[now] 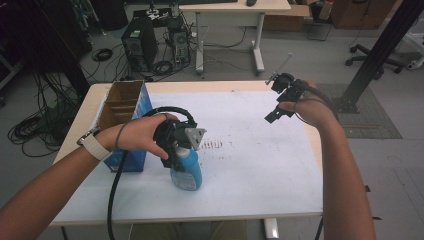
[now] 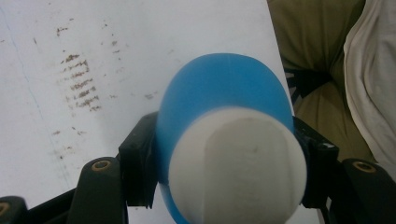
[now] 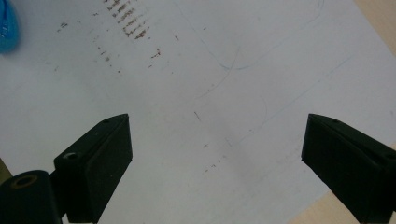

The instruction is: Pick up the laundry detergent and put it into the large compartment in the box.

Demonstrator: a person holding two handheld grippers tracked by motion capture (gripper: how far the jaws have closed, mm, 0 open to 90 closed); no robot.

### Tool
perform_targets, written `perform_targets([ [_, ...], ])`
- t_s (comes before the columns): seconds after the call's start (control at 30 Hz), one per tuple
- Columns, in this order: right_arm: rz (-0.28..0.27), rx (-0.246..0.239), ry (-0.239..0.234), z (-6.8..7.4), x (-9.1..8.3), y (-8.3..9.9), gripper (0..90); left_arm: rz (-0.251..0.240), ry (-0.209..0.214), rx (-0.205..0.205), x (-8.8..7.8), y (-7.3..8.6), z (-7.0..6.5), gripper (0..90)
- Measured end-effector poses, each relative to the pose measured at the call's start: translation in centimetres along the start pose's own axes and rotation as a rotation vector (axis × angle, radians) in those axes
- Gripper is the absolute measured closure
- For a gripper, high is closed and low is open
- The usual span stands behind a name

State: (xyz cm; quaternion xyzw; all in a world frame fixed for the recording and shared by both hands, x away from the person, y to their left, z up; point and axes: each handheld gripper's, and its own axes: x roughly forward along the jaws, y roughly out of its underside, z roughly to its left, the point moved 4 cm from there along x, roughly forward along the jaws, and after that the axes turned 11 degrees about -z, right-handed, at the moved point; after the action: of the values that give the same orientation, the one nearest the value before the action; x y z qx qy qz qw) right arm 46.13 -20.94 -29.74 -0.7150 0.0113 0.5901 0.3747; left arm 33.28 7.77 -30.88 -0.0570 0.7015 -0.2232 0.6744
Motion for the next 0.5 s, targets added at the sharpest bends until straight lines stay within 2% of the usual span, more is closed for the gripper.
perform_targets([
  [0.2, -0.002, 0.001, 0.002, 0.1, -0.2, 0.1, 8.8, 0.011, -0.015, -0.019, -0.4, -0.2, -0.1, 37.4],
  [0.5, -0.006, -0.002, 0.002, 0.2, -0.4, 0.1, 9.0, 0.006, -0.045, -0.044, -2.0, -1.2, -0.4, 37.4],
])
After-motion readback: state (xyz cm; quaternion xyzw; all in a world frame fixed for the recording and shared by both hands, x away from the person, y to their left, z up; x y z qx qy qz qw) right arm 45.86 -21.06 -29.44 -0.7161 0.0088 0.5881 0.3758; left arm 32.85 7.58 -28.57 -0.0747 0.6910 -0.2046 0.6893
